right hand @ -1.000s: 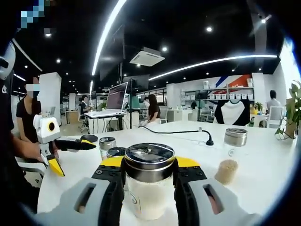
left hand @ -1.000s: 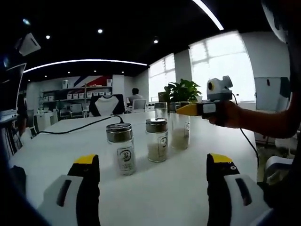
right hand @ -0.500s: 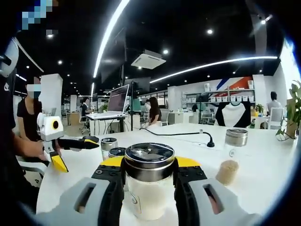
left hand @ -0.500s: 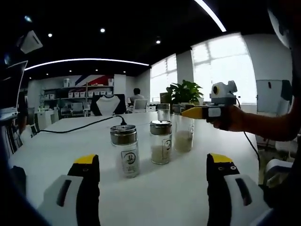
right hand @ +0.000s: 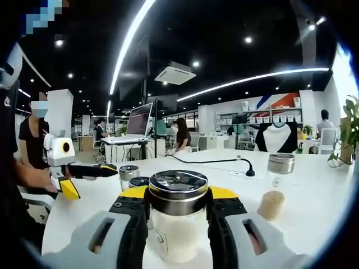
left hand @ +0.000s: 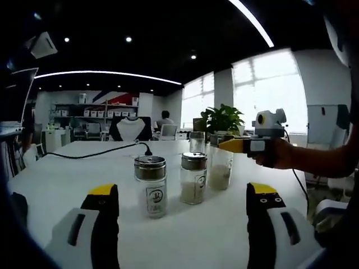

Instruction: Rotate the seasoning bottle until the label or dispensing opening points toward the visible target arrow and the bottle remains upright within the marked orientation range

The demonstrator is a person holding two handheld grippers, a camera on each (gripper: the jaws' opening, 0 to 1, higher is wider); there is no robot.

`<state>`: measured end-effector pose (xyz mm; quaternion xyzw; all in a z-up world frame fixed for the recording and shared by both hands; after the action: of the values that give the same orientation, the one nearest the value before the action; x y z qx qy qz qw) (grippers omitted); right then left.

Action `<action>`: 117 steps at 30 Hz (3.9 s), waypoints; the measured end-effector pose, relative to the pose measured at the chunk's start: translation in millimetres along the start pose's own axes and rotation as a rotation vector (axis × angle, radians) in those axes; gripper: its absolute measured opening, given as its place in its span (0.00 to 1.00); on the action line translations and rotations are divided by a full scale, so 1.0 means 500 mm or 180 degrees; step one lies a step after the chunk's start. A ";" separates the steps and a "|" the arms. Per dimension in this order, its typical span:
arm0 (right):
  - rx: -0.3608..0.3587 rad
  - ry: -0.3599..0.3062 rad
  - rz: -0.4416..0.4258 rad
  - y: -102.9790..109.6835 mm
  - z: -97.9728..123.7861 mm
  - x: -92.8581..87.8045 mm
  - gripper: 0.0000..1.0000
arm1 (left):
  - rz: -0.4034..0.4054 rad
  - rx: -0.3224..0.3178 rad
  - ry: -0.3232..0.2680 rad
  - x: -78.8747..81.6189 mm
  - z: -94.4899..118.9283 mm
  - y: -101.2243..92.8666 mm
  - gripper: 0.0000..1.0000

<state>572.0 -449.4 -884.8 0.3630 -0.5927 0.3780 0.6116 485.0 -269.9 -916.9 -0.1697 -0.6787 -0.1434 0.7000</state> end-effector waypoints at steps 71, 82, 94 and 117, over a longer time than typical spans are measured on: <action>-0.1551 0.0056 -0.0159 -0.303 0.004 0.006 0.49 | -0.0102 0.0037 0.0254 -0.024 0.003 0.027 1.00; -0.1590 0.0144 -0.0058 -0.328 -0.024 -0.007 0.47 | -0.0005 -0.0042 0.0229 -0.014 -0.009 0.019 1.00; -0.1602 0.0120 -0.0058 -0.336 -0.027 -0.008 0.36 | 0.0177 -0.0027 0.0137 0.000 -0.009 0.026 0.99; -0.1380 -0.0108 0.0057 -0.252 0.074 0.068 0.35 | 0.0254 -0.0026 -0.0279 0.043 0.006 0.018 1.00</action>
<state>668.2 -538.0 -849.1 0.2239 -0.6736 0.2409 0.6619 486.9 -259.9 -895.9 -0.2056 -0.7009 -0.1106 0.6740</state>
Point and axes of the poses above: the point that each gripper's makers call its tool centre point, and the gripper's own axes: z roughly backward along the fingers, y roughly to its left, x roughly out of its top, the point moved 4 cm from there along z, roughly backward along the fingers, and after that the axes turned 6 degrees about x, right-handed, at the moved point
